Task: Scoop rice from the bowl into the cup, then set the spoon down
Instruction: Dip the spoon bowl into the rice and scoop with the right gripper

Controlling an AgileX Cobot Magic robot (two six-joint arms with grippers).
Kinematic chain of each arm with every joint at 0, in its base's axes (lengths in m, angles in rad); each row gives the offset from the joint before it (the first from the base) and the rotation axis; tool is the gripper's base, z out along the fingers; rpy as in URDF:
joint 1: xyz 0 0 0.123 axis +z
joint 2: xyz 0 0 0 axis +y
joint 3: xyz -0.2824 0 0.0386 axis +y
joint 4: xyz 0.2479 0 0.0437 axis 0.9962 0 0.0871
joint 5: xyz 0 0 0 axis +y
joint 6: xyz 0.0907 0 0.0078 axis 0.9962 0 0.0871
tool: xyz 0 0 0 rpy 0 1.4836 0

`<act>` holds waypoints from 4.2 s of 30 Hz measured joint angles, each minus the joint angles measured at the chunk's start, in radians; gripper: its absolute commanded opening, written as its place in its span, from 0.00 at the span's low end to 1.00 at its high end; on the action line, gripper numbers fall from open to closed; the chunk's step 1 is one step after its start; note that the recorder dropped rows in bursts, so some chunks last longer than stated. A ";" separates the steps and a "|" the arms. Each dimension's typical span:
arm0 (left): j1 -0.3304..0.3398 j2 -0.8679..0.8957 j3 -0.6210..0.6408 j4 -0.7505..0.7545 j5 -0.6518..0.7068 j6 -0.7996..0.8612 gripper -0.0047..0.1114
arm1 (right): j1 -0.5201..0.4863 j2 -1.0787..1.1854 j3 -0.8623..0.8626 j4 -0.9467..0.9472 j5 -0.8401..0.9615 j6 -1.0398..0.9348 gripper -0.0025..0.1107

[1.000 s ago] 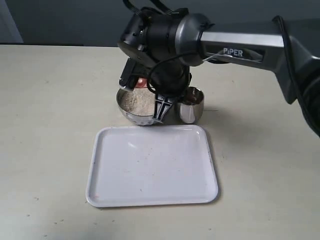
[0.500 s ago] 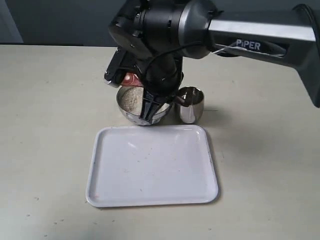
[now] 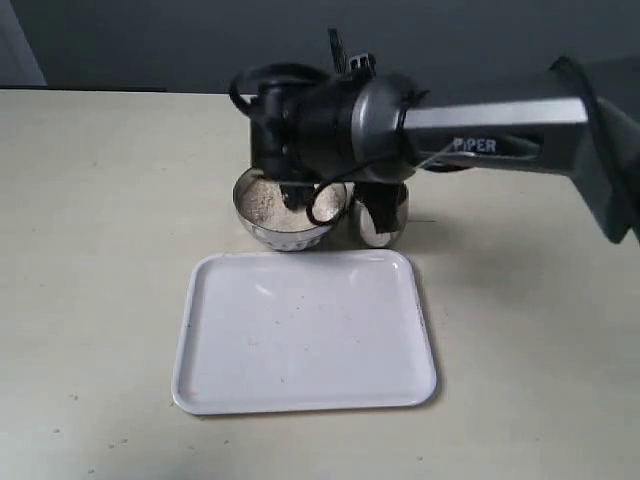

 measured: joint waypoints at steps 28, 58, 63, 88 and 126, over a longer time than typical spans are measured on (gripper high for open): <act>0.000 0.000 0.000 0.000 0.000 0.000 0.04 | 0.018 0.117 -0.024 -0.101 -0.100 0.016 0.02; 0.000 0.000 0.000 0.000 0.000 0.000 0.04 | 0.004 0.167 -0.071 -0.116 -0.200 0.027 0.02; 0.000 0.000 0.000 0.000 0.000 0.000 0.04 | 0.004 0.167 -0.071 -0.101 -0.202 0.000 0.02; 0.000 0.000 0.000 0.000 0.000 0.000 0.04 | -0.026 0.145 -0.071 -0.031 -0.214 -0.058 0.02; 0.000 0.000 0.000 0.000 0.000 0.000 0.04 | -0.056 0.111 -0.071 0.057 -0.216 -0.112 0.02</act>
